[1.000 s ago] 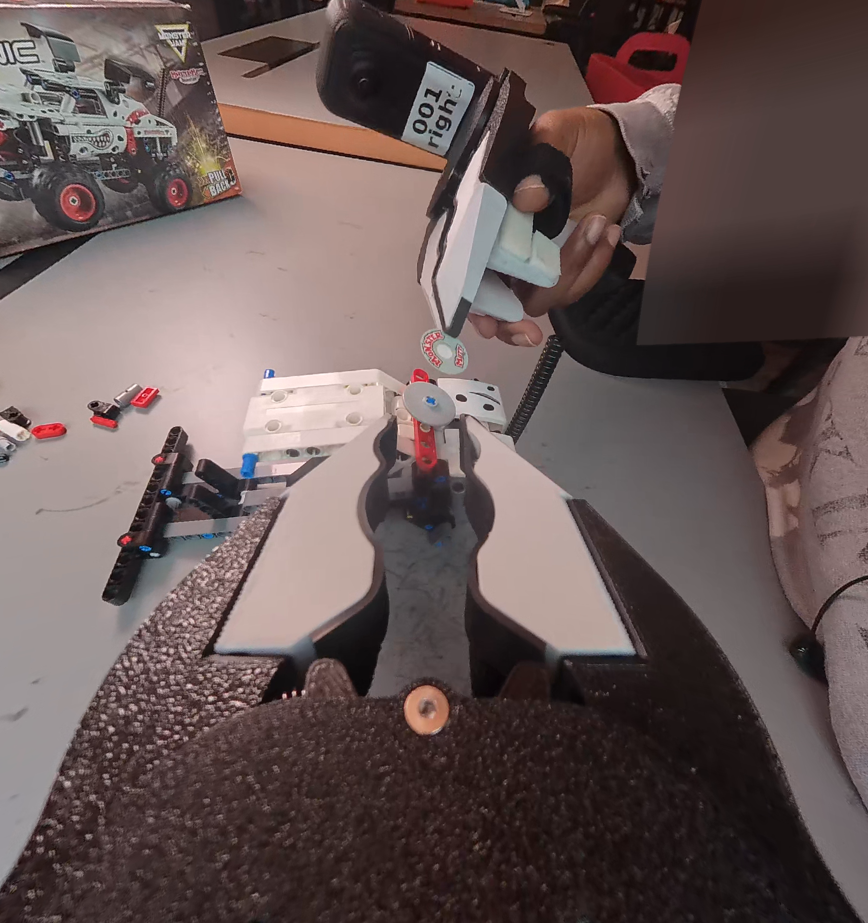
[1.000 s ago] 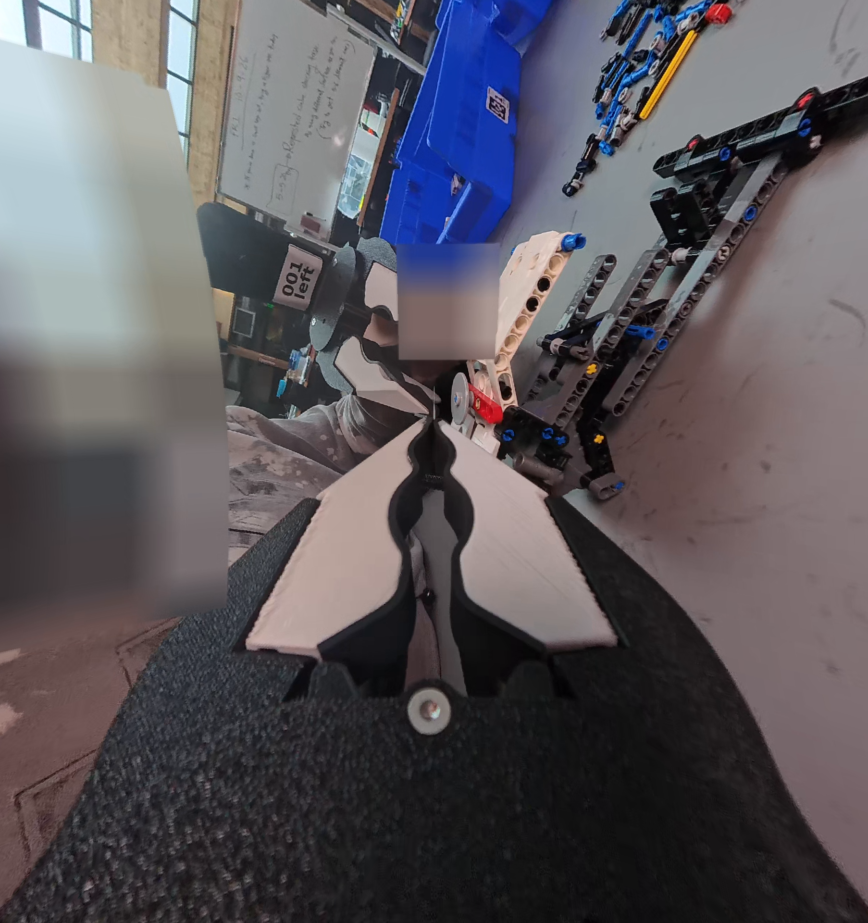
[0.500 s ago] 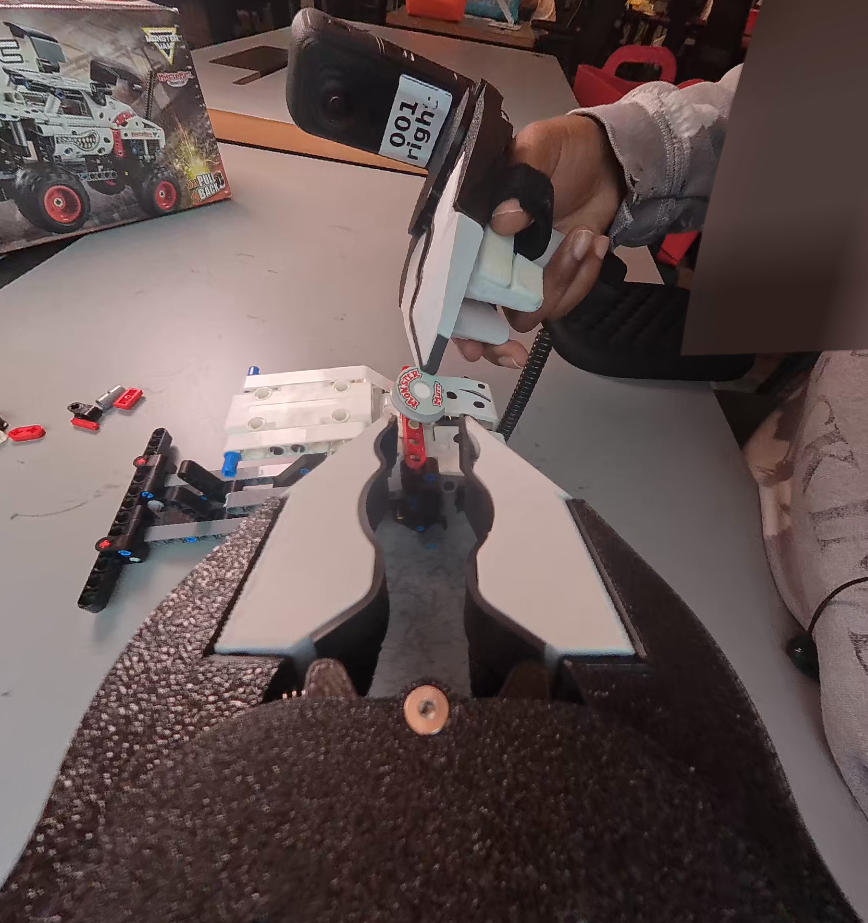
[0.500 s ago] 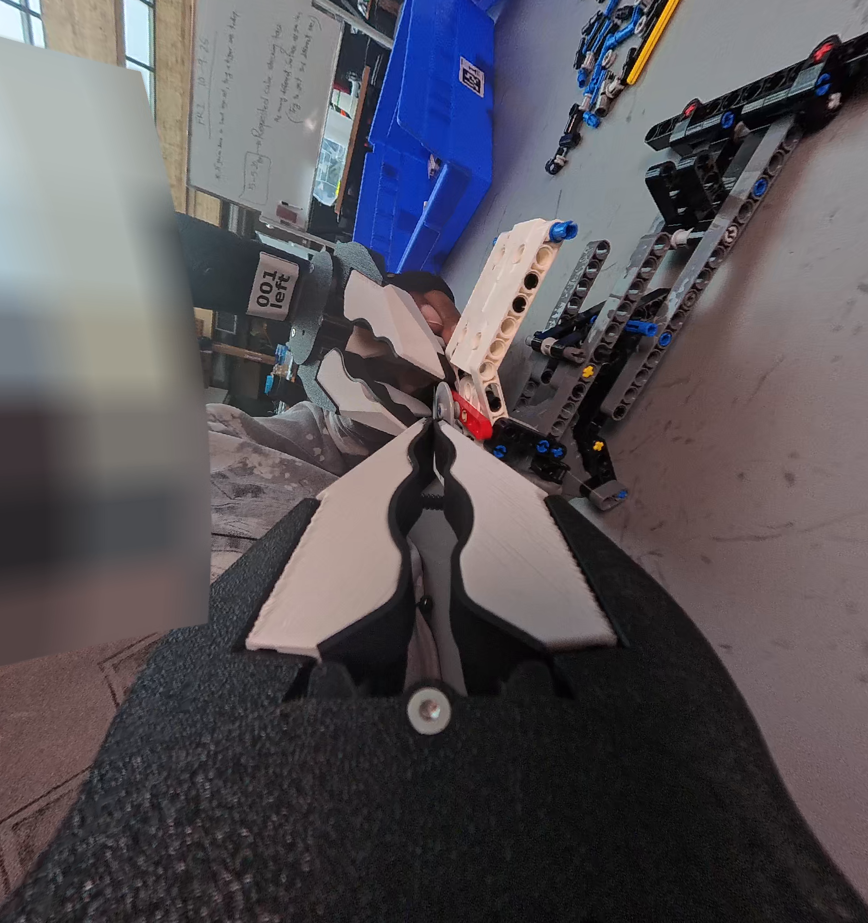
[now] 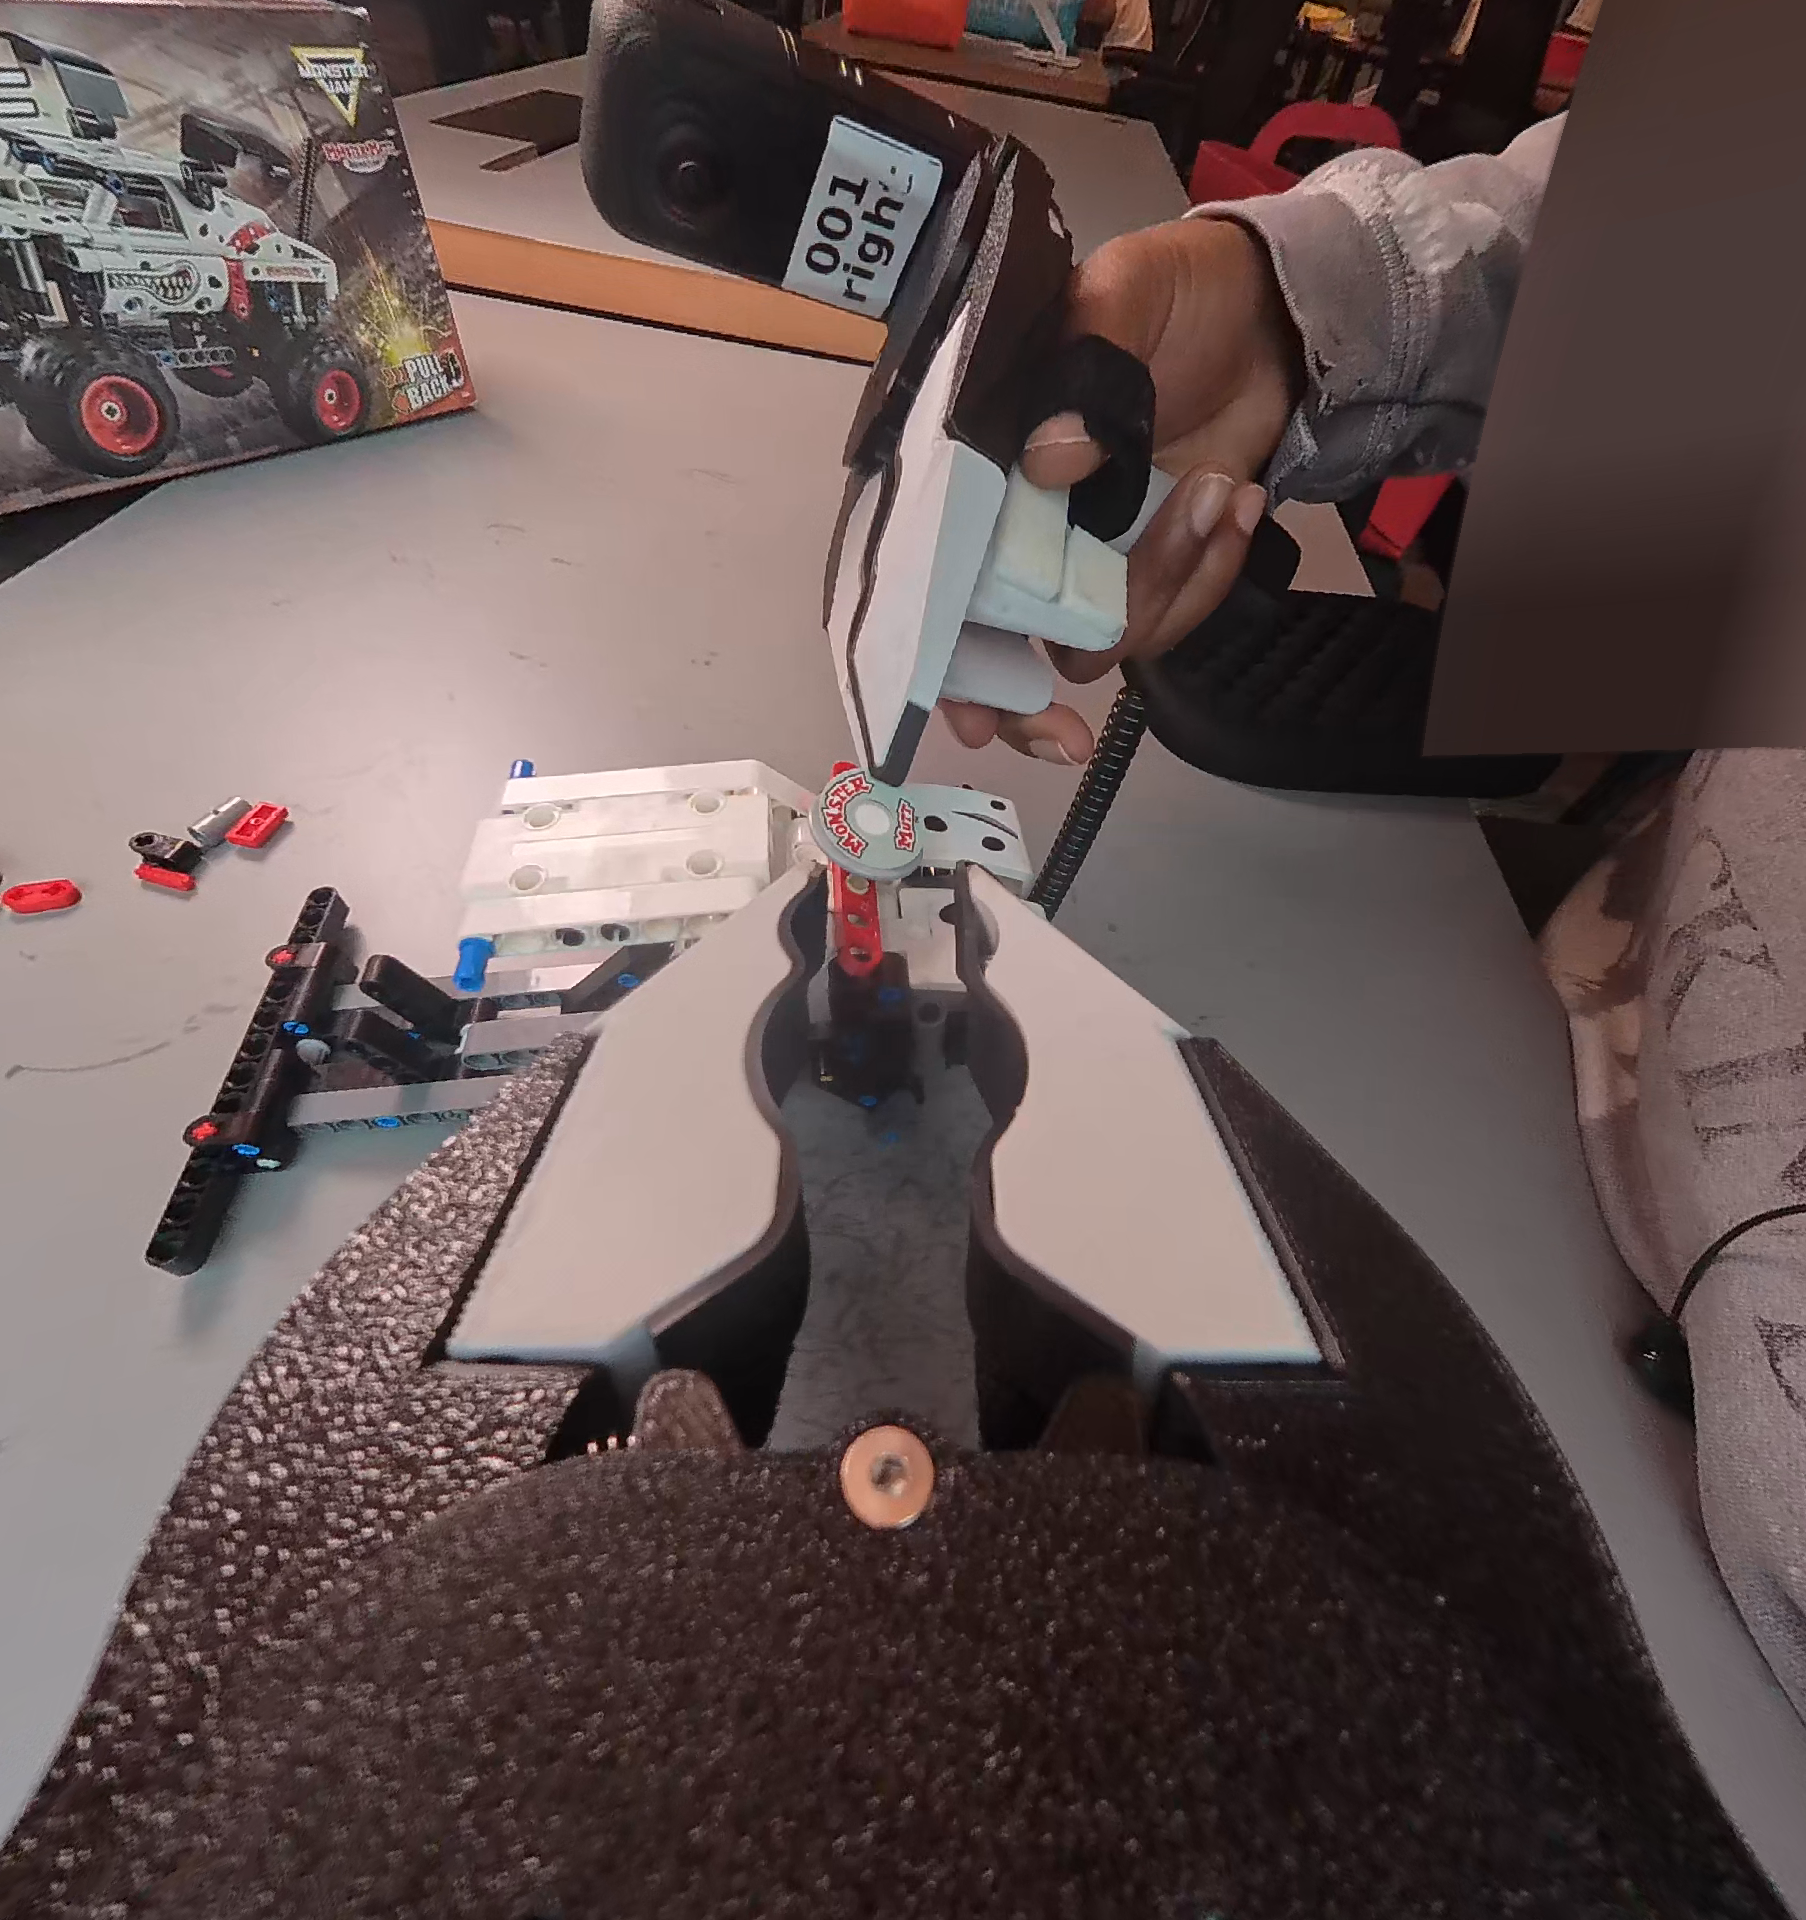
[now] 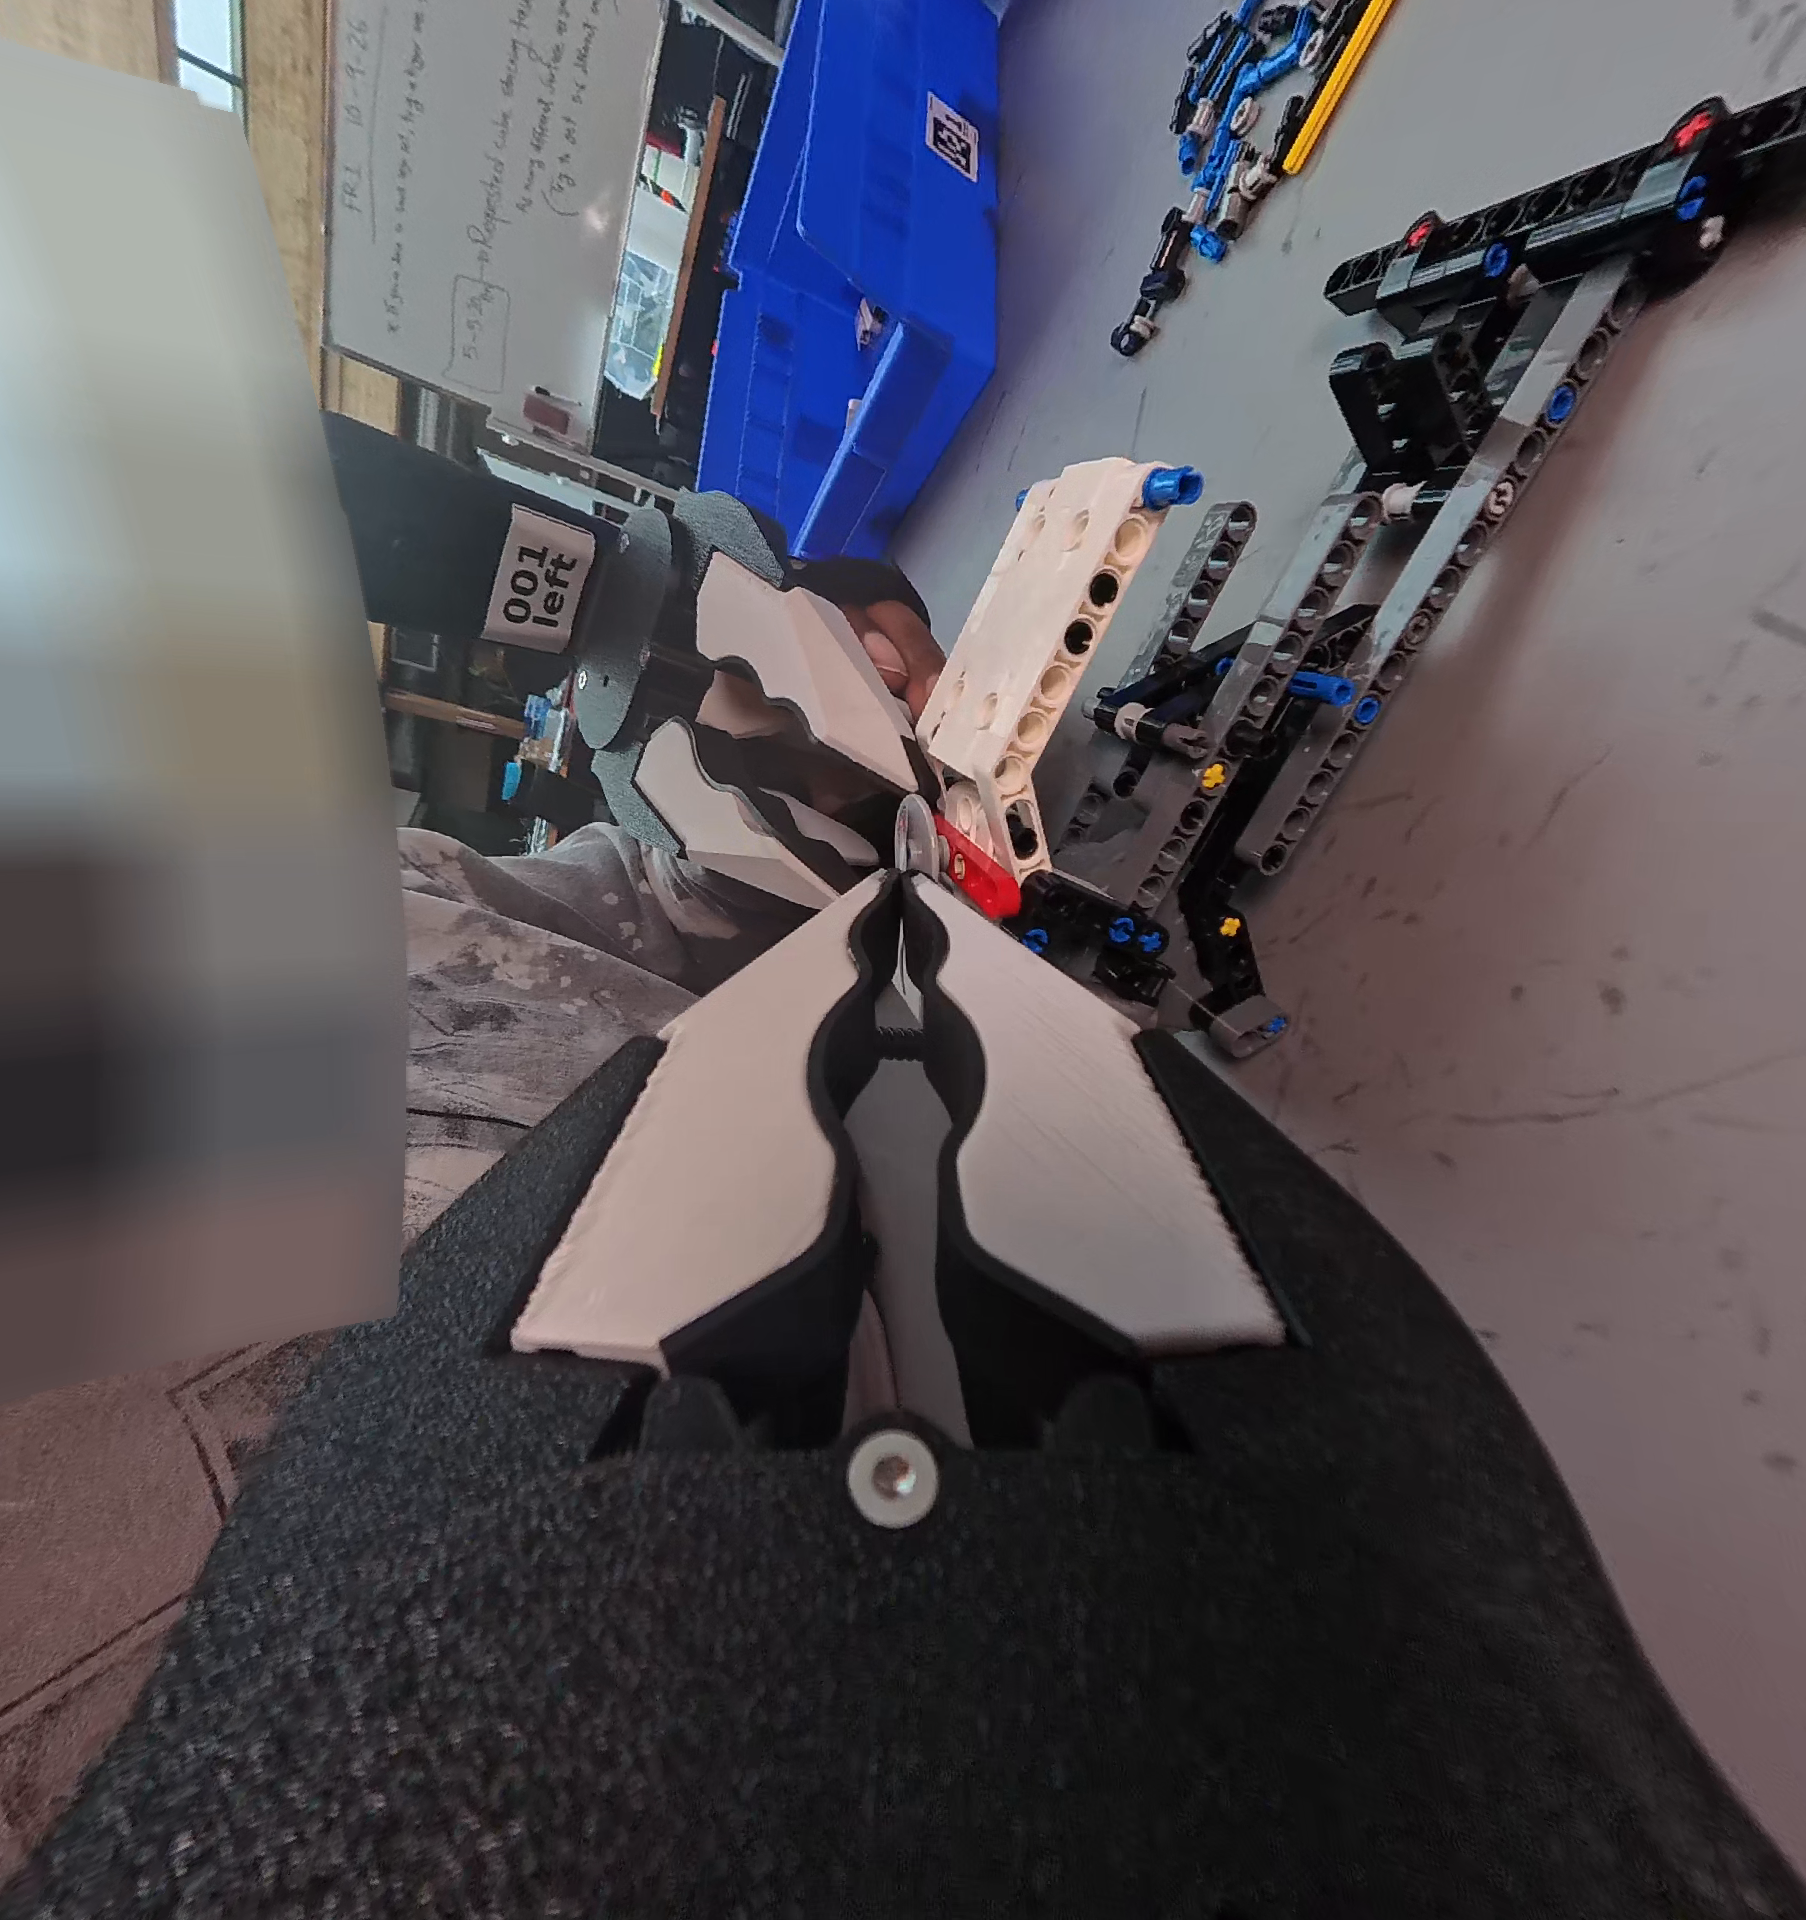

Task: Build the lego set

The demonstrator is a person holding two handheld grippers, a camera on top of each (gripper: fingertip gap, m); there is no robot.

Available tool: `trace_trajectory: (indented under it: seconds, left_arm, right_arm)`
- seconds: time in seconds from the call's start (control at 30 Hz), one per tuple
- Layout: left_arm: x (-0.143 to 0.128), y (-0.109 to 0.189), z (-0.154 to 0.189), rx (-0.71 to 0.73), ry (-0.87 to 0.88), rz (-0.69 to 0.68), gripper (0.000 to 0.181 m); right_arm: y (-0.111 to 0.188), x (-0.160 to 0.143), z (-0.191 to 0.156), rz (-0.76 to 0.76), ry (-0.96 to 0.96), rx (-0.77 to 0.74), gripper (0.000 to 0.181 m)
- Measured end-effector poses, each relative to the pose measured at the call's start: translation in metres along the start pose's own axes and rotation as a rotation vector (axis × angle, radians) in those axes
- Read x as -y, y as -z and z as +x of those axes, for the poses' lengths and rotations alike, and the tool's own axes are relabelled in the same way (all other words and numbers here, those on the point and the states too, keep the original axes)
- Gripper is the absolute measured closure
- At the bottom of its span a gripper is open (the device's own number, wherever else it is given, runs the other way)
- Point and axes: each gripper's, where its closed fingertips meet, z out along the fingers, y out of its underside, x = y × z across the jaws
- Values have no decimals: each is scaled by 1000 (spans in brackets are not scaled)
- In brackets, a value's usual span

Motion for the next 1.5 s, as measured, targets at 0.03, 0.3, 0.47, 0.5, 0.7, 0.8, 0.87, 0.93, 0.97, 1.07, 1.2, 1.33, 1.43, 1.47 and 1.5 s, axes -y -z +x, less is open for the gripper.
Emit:
trace_trajectory:
  seconds: [0.03,0.3,0.47,0.5,0.7,0.8,0.87,0.93,0.97,1.07,1.2,1.33,1.43,1.47,1.5]
  left_arm:
    - [0,0,0,0,0,-1,157]
    - [-1,-2,2,-8,2,-4,157]
    - [-1,-1,2,-10,7,-2,157]
    - [-1,-1,2,-9,7,-2,157]
    - [0,-2,0,-8,31,1,160]
    - [4,1,-5,3,89,22,161]
    - [7,3,-10,9,141,37,163]
    - [8,3,-11,0,193,43,165]
    - [8,3,-12,-1,210,46,165]
    - [8,2,-14,13,233,36,168]
    - [7,-2,-13,44,212,-10,169]
    - [5,-4,-13,70,190,-38,171]
    - [5,-4,-13,67,187,-39,172]
    - [5,-4,-13,64,188,-40,172]
    - [5,-4,-13,61,190,-39,172]
  right_arm:
    - [0,0,0,-1,3,-5,181]
    - [-1,0,1,-6,36,-62,181]
    - [-1,0,1,-8,60,-90,181]
    - [-1,0,1,-8,65,-96,181]
    - [-1,0,1,-10,88,-123,181]
    - [-1,1,1,-10,98,-132,181]
    - [-1,1,1,-8,99,-132,181]
    - [-1,1,2,-7,102,-133,181]
    - [-1,1,2,-6,103,-133,181]
    - [-1,1,2,-5,105,-133,181]
    - [-1,2,2,-7,108,-129,181]
    - [-1,2,2,-9,112,-124,181]
    - [-1,2,2,-10,116,-120,181]
    - [-1,2,2,-11,117,-119,181]
    - [-1,2,2,-12,117,-117,181]
